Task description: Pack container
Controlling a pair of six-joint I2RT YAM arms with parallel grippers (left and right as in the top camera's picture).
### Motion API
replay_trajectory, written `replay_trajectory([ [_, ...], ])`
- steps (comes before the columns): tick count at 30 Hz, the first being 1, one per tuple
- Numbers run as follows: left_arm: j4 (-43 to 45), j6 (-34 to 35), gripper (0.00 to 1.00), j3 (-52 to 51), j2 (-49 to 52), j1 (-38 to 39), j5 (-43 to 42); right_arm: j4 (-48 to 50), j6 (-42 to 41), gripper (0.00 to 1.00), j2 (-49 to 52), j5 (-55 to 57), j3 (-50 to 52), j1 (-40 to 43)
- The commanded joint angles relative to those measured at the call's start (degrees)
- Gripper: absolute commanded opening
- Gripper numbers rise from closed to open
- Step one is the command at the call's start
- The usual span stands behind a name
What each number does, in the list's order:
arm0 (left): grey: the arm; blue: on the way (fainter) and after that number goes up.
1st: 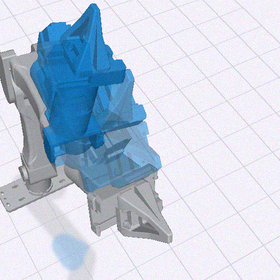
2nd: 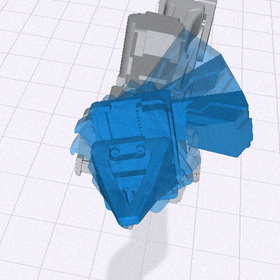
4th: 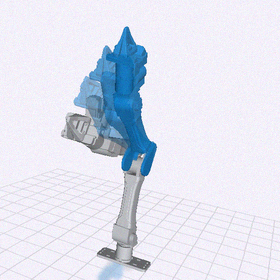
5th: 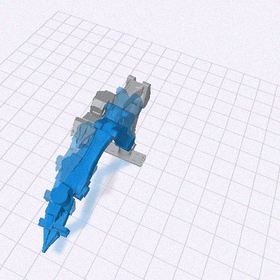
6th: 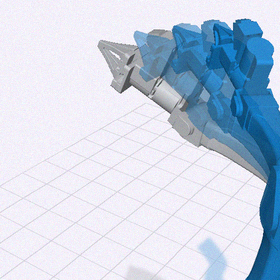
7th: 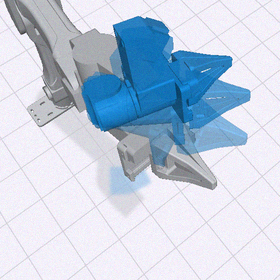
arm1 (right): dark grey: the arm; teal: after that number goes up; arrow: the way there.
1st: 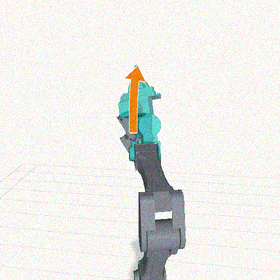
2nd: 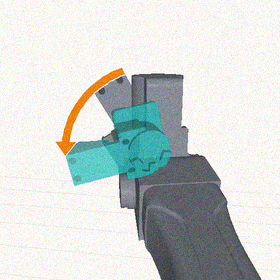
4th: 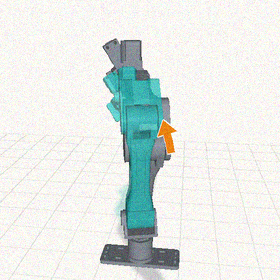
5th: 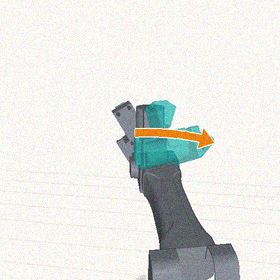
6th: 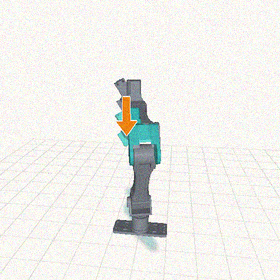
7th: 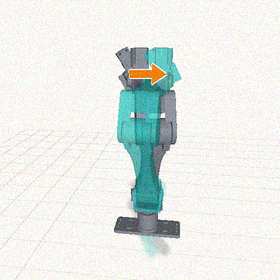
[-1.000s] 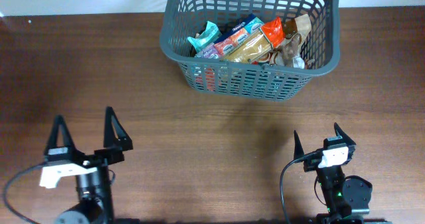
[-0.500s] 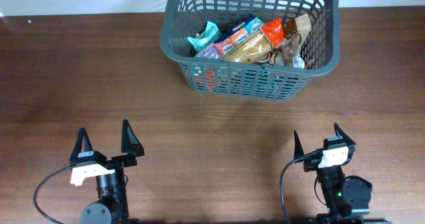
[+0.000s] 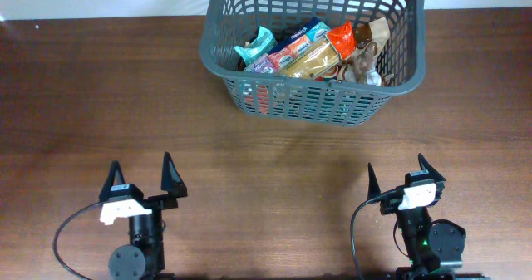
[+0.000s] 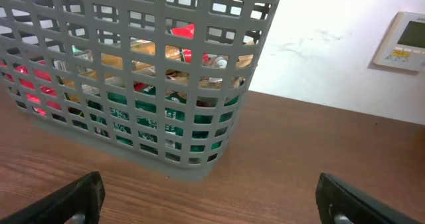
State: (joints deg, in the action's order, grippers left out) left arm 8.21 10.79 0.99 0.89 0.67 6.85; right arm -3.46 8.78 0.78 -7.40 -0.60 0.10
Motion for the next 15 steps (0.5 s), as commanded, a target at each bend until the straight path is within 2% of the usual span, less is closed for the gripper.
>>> replay_trajectory([
  [1, -1.9, 0.5, 0.99, -0.5, -0.6, -0.3, -2.1, -0.4, -0.2, 0.99, -0.6, 0.5, 0.3, -0.5],
  [10, -12.9, 0.5, 0.99, -0.5, -0.6, -0.3, -6.6, -0.4, -0.2, 0.99, -0.6, 0.5, 0.3, -0.5],
  [15, -13.0, -0.3, 0.99, -0.5, -0.6, -0.3, -6.8, -0.4, -0.2, 0.99, -0.6, 0.5, 0.3, -0.5],
])
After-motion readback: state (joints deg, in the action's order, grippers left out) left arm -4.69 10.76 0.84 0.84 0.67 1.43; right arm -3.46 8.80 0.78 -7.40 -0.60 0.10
